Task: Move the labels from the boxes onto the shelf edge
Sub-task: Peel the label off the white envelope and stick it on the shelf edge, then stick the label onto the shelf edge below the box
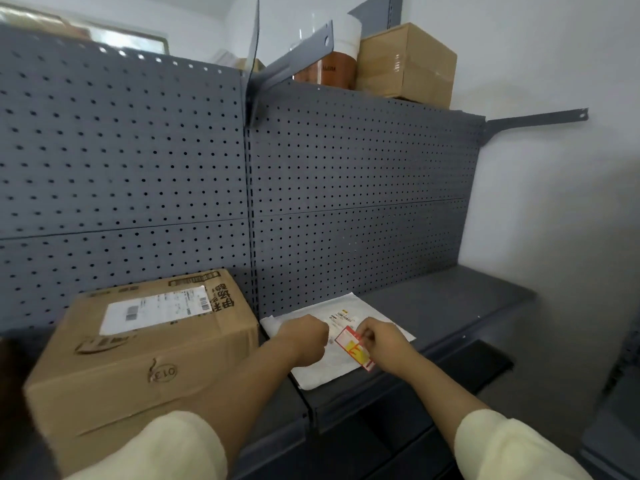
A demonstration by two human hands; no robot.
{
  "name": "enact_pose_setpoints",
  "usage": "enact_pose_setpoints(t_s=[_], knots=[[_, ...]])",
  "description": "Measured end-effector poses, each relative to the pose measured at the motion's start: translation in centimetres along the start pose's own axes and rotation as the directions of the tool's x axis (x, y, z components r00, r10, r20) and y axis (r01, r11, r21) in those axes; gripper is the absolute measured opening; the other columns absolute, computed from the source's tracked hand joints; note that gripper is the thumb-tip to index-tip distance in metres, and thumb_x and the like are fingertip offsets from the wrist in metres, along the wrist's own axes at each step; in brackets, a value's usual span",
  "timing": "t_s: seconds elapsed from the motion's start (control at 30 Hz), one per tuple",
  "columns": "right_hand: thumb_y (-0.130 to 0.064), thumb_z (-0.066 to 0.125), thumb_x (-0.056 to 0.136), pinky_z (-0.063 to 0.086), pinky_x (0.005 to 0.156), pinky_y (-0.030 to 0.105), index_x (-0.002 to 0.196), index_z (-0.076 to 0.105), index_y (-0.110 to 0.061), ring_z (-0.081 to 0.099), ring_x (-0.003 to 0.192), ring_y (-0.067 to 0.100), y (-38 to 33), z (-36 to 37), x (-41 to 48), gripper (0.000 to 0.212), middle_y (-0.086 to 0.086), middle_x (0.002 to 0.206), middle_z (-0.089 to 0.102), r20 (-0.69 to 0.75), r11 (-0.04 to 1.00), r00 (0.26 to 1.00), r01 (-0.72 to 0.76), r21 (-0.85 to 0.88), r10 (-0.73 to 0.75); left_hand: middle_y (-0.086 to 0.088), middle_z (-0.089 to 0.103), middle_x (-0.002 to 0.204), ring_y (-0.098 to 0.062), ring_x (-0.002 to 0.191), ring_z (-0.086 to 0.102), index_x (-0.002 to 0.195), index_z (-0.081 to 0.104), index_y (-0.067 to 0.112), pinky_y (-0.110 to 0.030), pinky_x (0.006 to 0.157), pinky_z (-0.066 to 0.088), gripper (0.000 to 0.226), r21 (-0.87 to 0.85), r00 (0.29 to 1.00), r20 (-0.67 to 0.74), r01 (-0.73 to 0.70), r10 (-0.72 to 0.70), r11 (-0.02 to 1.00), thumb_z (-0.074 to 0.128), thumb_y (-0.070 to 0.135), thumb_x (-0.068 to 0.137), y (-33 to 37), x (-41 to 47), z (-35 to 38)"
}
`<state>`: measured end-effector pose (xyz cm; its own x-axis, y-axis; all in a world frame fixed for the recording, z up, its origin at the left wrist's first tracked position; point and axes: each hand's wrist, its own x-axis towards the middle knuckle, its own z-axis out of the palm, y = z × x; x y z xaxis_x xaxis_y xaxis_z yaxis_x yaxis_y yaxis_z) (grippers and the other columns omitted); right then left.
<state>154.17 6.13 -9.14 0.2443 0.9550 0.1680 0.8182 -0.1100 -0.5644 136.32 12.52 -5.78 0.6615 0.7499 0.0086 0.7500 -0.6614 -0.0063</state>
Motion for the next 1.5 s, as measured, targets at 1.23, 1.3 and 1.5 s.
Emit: enact_pose_setpoints(t_s=[1.23,1.3,1.5], knots=[[-0.011,0.051,0.090,0.054,0.079,0.034,0.104,0.065,-0.018,0.064,0.093,0.019,-8.1,8.0,-6.9,0.020,0.006,0.108,0.068,0.211,0.948,0.939,0.299,-0.108,-0.272,-0.012,0.064,0.117,-0.030,0.109,0.059,0.114,0.066,0.009,-0.042,0.099,0.048,0.026,0.053,0.993,-0.021,0.115,-0.114,0.992,0.050,0.013,0.094,-5.4,-10.7,2.3],[-0.013,0.054,0.091,0.054,0.080,0.033,0.106,0.065,-0.017,0.064,0.095,0.019,-8.3,7.9,-6.9,0.019,0.005,0.109,0.068,0.223,0.942,0.933,0.313,-0.119,-0.281,-0.011,0.064,0.118,-0.029,0.110,0.059,0.115,0.066,0.009,-0.043,0.100,0.047,0.027,0.040,0.994,-0.031,0.102,-0.100,0.994,0.049,0.013,0.094,-5.4,-11.0,2.3],[-0.013,0.051,0.090,0.053,0.081,0.037,0.104,0.064,-0.014,0.063,0.095,0.024,-10.7,8.7,-7.2,0.019,0.009,0.107,0.068,0.254,0.920,0.901,0.382,-0.082,-0.351,-0.013,0.062,0.122,-0.030,0.112,0.059,0.121,0.061,0.010,-0.039,0.096,0.047,0.030,-0.068,0.987,-0.036,0.154,-0.156,0.986,0.050,0.010,0.094,-6.1,-14.2,2.2]])
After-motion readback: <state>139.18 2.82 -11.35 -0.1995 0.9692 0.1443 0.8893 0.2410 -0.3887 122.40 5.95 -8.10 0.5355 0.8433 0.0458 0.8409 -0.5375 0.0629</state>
